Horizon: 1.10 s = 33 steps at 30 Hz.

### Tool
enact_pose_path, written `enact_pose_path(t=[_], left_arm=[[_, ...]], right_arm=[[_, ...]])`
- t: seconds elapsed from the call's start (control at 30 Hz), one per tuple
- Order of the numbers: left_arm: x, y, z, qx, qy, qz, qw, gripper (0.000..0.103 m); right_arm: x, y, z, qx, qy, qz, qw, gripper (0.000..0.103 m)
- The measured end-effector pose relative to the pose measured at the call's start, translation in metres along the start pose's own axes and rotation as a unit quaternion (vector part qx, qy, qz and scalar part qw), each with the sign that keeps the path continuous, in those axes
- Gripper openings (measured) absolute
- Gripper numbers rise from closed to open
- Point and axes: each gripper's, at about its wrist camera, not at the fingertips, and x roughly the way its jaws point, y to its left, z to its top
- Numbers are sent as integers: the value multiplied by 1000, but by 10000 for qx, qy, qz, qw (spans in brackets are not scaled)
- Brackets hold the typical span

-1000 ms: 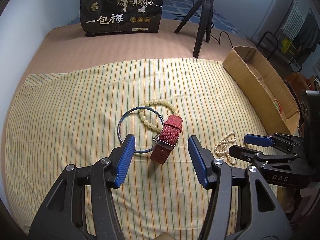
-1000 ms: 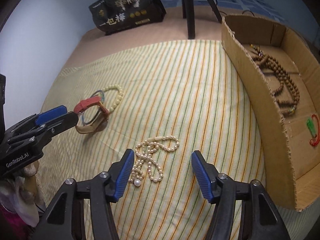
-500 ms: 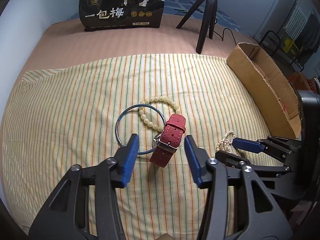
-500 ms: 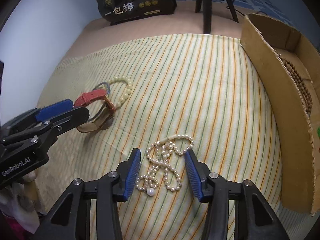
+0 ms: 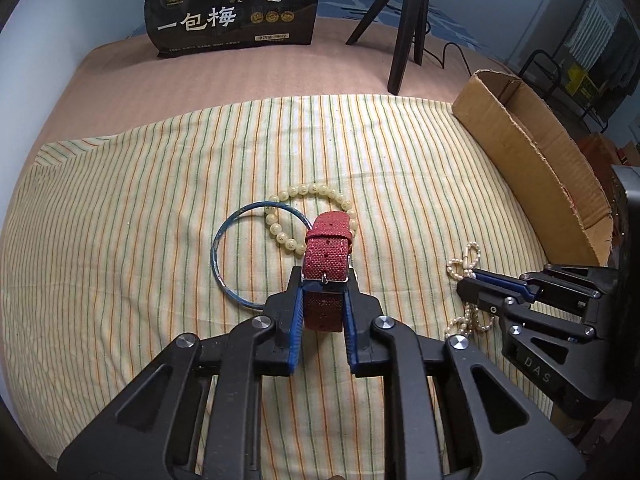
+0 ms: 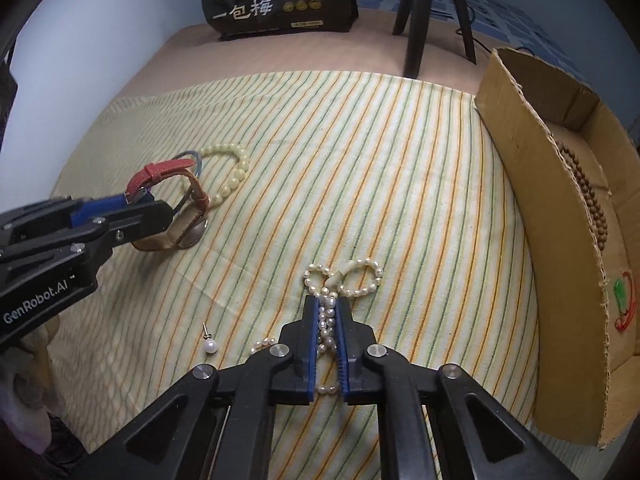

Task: Organize jewelry
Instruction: 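Close the left tool on the red watch strap while the right tool grips the pearls, then carry the watch and pearls into the cardboard box and open both tools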

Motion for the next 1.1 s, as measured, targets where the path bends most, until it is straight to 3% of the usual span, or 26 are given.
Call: enact_pose_path(t=[0.7,1.1], left_arm=[[-52,6,1,-251,-574,-322,9975,16],[-74,-21,11,-94,-874,-530,9947,16]], right_arm=[[-81,-9,-11,-16,-876,199,9960,5],[-128,-30,-15,144,-1420,278,9894,5]])
